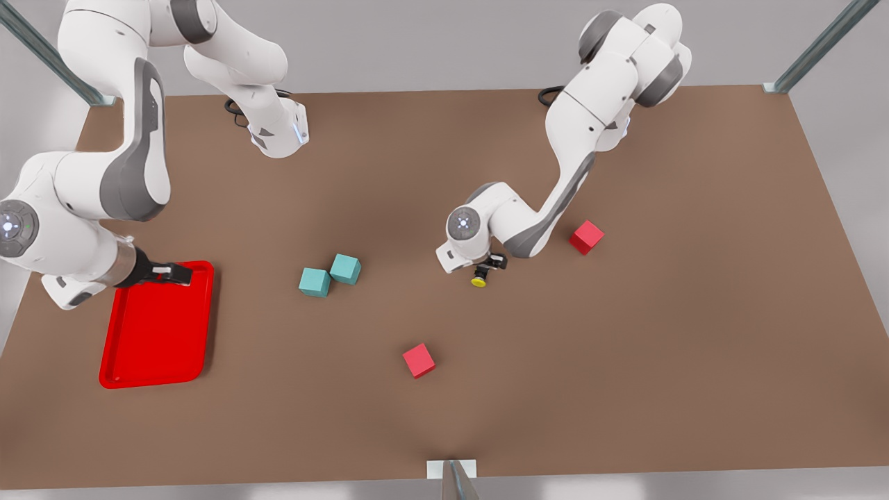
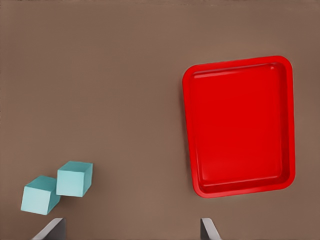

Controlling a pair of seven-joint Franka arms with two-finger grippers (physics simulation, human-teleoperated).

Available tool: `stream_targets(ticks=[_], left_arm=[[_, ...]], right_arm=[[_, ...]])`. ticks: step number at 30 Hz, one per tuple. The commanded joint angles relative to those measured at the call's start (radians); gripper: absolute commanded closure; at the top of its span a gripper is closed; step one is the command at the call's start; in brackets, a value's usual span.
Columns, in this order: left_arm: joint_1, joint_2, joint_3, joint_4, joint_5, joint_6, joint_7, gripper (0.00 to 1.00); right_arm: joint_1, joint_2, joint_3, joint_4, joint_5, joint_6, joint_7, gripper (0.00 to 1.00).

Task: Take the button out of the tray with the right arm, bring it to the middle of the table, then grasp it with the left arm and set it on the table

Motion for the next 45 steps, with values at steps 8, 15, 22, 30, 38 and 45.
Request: stream_targets(ticks=[8,15,22,30,38,45], left_arm=[[0.002,0.006,0.003,-0.076,0.048,0.123,-0.061,0.00],[0.013,0.030,0.004,-0.094,0.048,0.209,-0.061,0.00],[0.015,0.036,0.004,-0.127,0.048,0.221,-0.061,0.00],[0.016,0.044,0.004,-0.140,0.050,0.246,-0.066,0.00],[0.024,0.035,0.003,-0.137,0.048,0.236,-0.097,0.26],[0.030,0.041,0.003,-0.134,0.047,0.235,-0.121,0.62]], right_arm=[[0.049,0.026,0.001,-0.004,-0.024,0.143,-0.048,0.00],[0.044,0.028,0.001,-0.004,-0.024,0.146,-0.048,0.00],[0.047,0.028,0.001,-0.004,-0.024,0.146,-0.047,0.00],[0.049,0.028,0.001,-0.004,-0.022,0.146,-0.047,0.00],[0.049,0.029,0.001,-0.006,-0.022,0.148,-0.045,0.00],[0.046,0.034,0.001,-0.004,-0.022,0.146,-0.047,0.00]])
